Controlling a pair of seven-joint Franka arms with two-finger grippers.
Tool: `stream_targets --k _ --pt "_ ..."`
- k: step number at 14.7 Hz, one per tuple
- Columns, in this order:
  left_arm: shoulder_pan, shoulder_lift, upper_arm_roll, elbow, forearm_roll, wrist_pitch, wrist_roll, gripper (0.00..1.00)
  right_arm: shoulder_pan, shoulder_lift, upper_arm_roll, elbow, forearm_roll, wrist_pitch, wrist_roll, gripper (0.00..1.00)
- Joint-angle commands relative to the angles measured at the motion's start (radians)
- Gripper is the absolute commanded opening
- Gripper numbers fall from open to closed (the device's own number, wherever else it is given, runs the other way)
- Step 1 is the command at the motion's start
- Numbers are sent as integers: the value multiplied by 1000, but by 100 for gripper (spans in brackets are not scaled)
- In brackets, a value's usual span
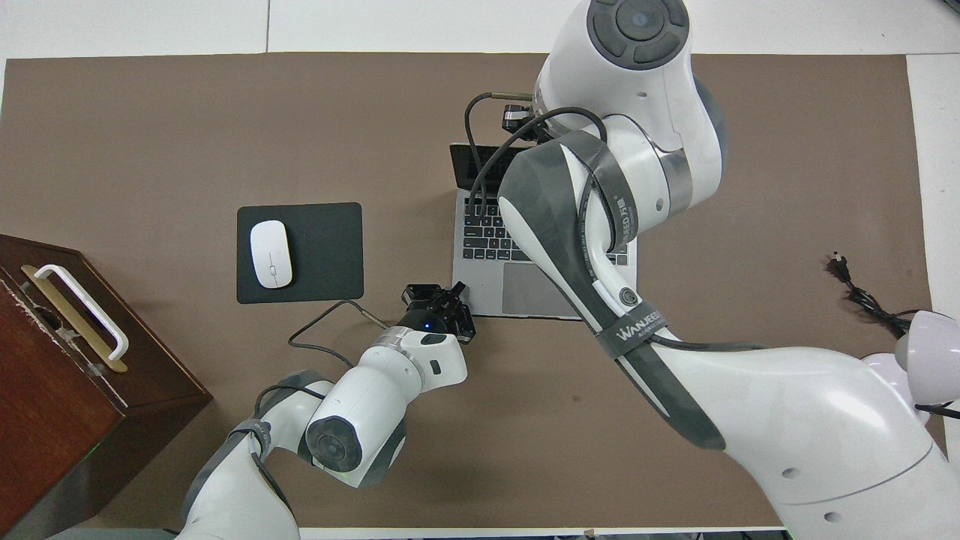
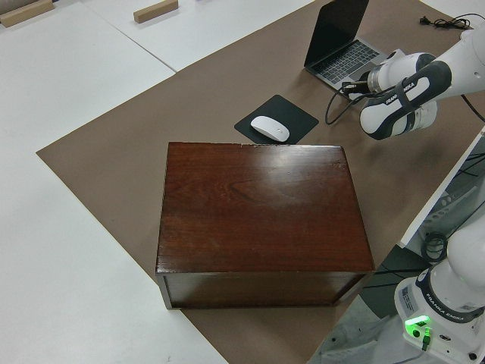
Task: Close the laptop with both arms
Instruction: 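Hold the laptop base with the left gripper while the right gripper pushes the lid, then press the laptop lid down toward the keyboard with the right gripper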
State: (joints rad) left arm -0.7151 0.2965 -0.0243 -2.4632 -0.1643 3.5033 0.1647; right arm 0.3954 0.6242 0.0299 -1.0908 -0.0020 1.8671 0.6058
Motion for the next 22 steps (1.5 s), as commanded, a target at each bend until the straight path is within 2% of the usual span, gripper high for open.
stream_targets --k 1,4,7,11,17,22 --pt "-33 -2 14 -52 -4 0 10 0 -15 -53 7 -89 95 -9 17 0" --pt "-33 -5 14 -71 -4 0 10 0 -27 -92 7 -167 192 -29 15 0" --pt "-33 -8 14 -82 -4 2 12 0 -58 -153 7 -305 278 -32 -6 0" --pt "-33 -10 14 -94 -4 0 12 0 -69 -218 7 -444 284 -40 -35 0" --pt "-33 -10 14 -100 -4 0 19 0 -73 -233 7 -497 318 -54 -53 0" --pt "-35 -10 14 -100 -4 0 21 0 -76 -247 2 -515 280 -114 -92 0"
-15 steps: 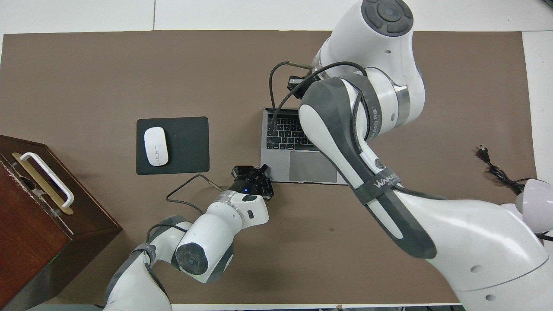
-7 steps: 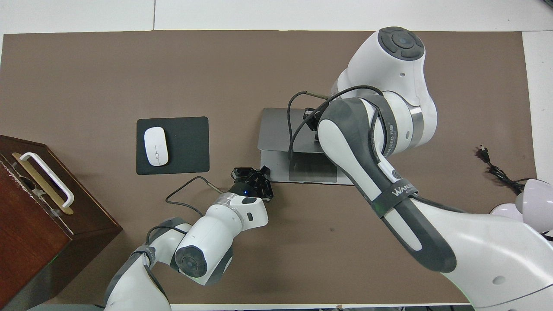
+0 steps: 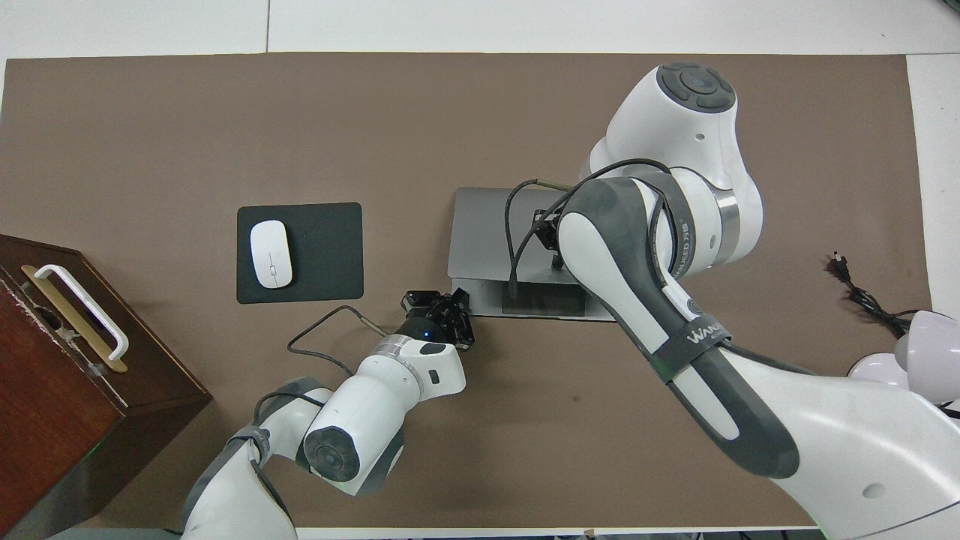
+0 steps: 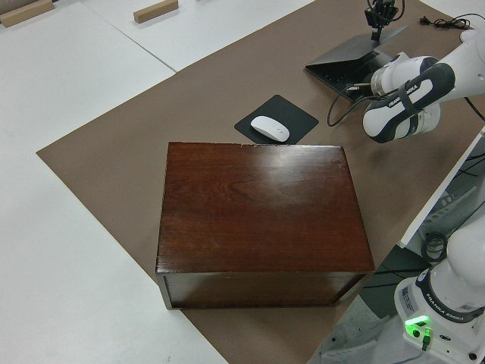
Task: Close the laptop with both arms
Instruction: 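Press the laptop lid down toward the keyboard with the right gripper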
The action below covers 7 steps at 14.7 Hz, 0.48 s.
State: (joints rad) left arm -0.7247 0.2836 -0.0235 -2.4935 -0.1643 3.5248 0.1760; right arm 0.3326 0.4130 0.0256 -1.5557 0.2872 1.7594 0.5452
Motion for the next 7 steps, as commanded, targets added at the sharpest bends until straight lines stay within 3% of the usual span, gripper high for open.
stream_targets --k 1,7 --pt "-25 3 13 -70 -4 -21 10 0 -20 -37 7 -56 -11 -6 -34 0" --pt "-25 5 13 -70 -4 -21 11 0 -21 -68 7 -132 -40 23 -68 0"
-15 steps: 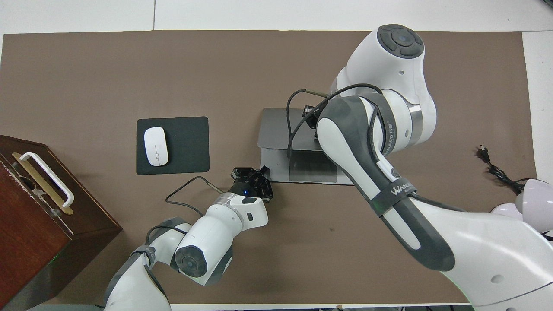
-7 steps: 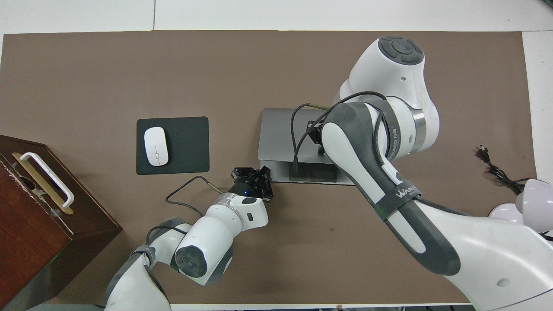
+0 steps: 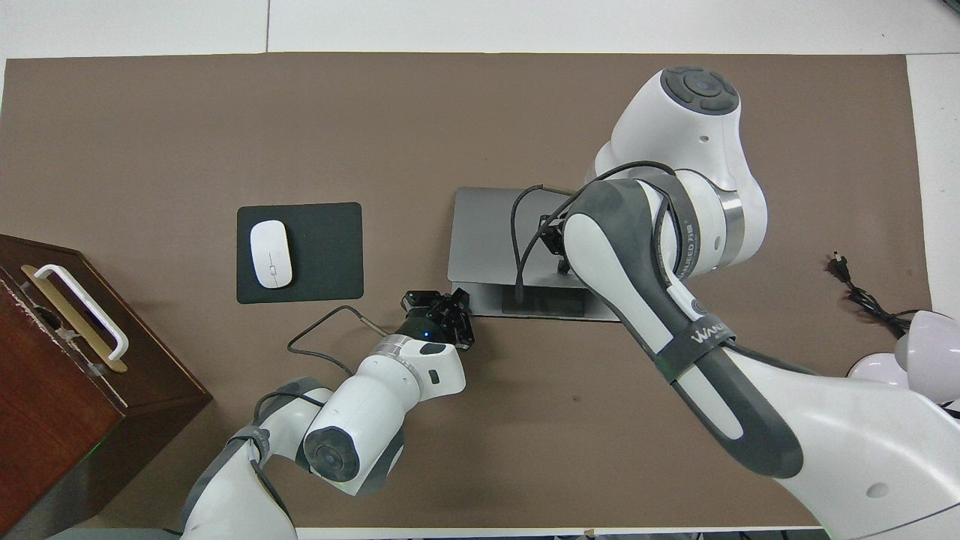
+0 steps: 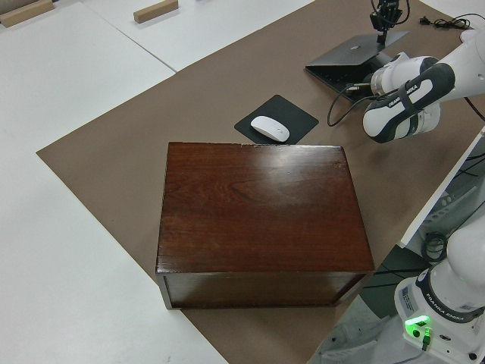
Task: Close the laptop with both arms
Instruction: 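Press the laptop lid down toward the keyboard with the right gripper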
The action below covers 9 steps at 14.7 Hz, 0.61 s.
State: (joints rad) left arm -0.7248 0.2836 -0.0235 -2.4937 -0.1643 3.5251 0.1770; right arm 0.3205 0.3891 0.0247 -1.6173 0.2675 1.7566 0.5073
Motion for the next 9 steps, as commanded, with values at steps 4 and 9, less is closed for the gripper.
stream_targets --k 4,9 --pt "-25 5 13 -70 -6 -21 10 0 -9 -56 7 -117 -21 84 -32 0" --pt "-24 5 13 -67 -4 -21 10 0 -3 -56 9 -160 -21 136 -30 0"
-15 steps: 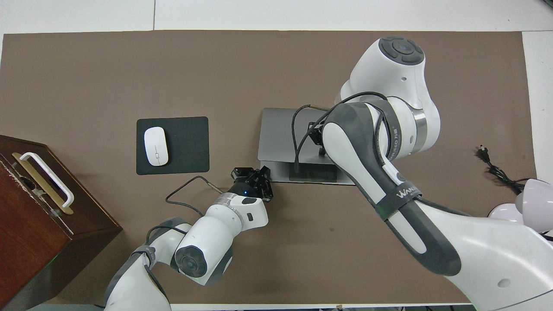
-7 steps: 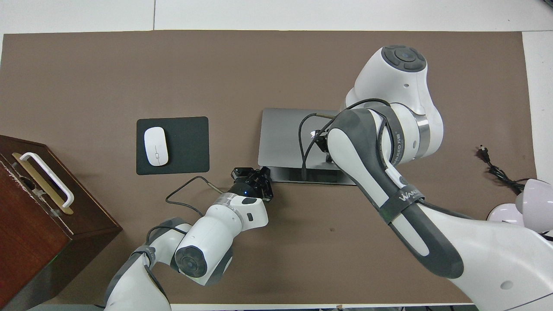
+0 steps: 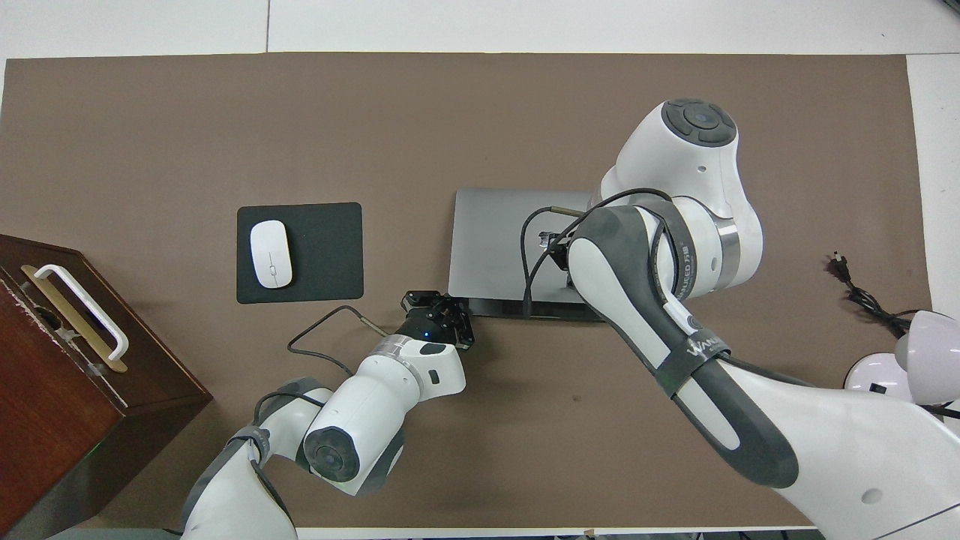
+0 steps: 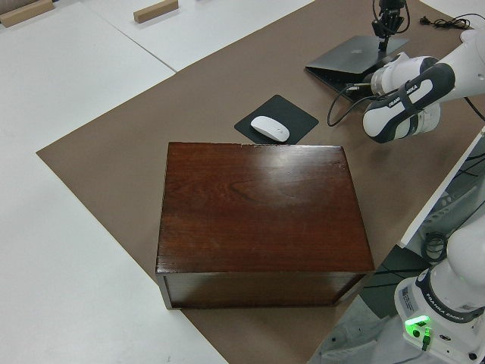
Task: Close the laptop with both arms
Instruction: 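Press the laptop lid down toward the keyboard with the right gripper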
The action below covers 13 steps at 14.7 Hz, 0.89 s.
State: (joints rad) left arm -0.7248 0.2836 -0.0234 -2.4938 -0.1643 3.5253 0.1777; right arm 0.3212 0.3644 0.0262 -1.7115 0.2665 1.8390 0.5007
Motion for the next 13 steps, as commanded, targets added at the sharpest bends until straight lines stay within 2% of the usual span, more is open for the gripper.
stream_targets --k 1,13 --pt "-24 5 13 -65 -6 -22 11 0 -1 -32 8 -72 -20 63 -24 0" --pt "-15 20 13 -48 -6 -22 11 0 7 -24 9 -168 -18 210 -34 0"
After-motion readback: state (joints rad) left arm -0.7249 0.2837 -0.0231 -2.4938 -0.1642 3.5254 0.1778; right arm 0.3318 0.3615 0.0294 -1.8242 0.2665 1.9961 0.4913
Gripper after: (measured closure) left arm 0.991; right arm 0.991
